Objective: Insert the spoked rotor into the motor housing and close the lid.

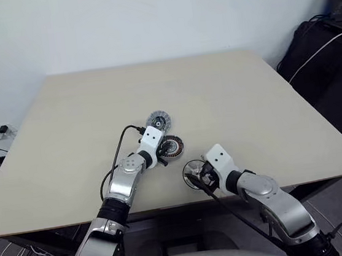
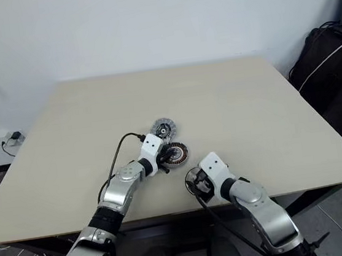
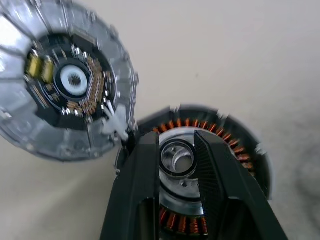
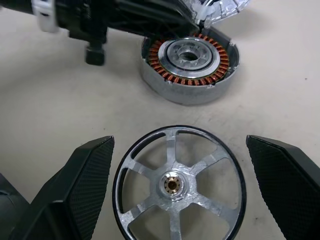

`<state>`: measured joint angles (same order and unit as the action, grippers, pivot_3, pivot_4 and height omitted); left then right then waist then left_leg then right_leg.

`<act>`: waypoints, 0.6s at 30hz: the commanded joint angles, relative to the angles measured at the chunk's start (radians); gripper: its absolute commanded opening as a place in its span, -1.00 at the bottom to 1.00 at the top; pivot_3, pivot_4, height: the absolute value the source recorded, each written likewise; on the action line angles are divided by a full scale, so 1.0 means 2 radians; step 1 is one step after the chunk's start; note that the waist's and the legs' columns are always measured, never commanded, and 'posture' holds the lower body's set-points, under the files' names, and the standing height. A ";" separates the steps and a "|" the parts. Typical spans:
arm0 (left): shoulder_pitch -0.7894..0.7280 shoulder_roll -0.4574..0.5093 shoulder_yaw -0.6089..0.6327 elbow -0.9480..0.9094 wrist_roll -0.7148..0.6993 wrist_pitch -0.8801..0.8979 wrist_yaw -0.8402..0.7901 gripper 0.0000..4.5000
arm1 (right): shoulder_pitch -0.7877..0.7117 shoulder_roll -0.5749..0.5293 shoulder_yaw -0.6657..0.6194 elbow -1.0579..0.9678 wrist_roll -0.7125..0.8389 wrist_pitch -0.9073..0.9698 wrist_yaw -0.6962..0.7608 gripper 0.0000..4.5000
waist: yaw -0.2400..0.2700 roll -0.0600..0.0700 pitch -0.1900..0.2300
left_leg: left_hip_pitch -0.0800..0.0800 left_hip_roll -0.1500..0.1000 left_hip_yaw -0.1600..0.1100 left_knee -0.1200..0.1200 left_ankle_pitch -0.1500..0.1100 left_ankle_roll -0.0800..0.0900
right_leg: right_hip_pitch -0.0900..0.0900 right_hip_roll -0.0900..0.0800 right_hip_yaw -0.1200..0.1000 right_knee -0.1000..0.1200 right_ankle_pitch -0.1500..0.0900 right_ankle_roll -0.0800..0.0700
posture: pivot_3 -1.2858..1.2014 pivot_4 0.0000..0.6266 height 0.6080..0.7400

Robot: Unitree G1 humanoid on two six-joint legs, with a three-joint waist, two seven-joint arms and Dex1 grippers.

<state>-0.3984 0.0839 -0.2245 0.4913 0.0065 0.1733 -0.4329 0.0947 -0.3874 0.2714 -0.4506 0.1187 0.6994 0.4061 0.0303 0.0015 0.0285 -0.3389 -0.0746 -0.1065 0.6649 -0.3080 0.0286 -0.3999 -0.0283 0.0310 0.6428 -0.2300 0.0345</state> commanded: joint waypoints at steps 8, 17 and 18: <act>-0.043 -0.019 0.003 0.078 0.013 -0.045 0.002 -0.70 | -0.002 0.003 -0.005 -0.024 -0.005 -0.009 -0.007 1.00 | 0.000 0.000 0.000 | -0.001 0.000 0.000 0.001 0.000 0.000 | 0.000 0.000 0.000 0.000 0.000 0.000 | 0.03 -1.00 1.00; -0.063 -0.028 0.006 0.116 0.013 -0.059 -0.003 -0.70 | -0.005 0.003 -0.004 -0.023 -0.007 -0.011 -0.006 1.00 | 0.000 0.000 0.000 | -0.001 -0.001 0.000 0.001 0.000 0.000 | 0.000 0.000 0.000 0.000 0.001 0.001 | 0.03 -1.00 1.00; -0.064 -0.029 0.007 0.118 0.014 -0.059 -0.003 -0.70 | -0.005 0.003 -0.004 -0.023 -0.007 -0.011 -0.006 1.00 | 0.000 0.000 0.000 | -0.001 -0.001 0.000 0.001 0.000 0.000 | 0.000 0.000 0.000 0.000 0.001 0.001 | 0.03 -1.00 1.00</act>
<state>-0.4967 0.0332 -0.2142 0.7230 0.0284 0.0733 -0.4373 0.1019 -0.3844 0.2721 -0.4541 0.1025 0.6992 0.3941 0.0299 0.0011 0.0281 -0.3405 -0.0759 -0.1072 0.6672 -0.3077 0.0291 -0.4003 -0.0285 0.0311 0.6432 -0.2286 0.0360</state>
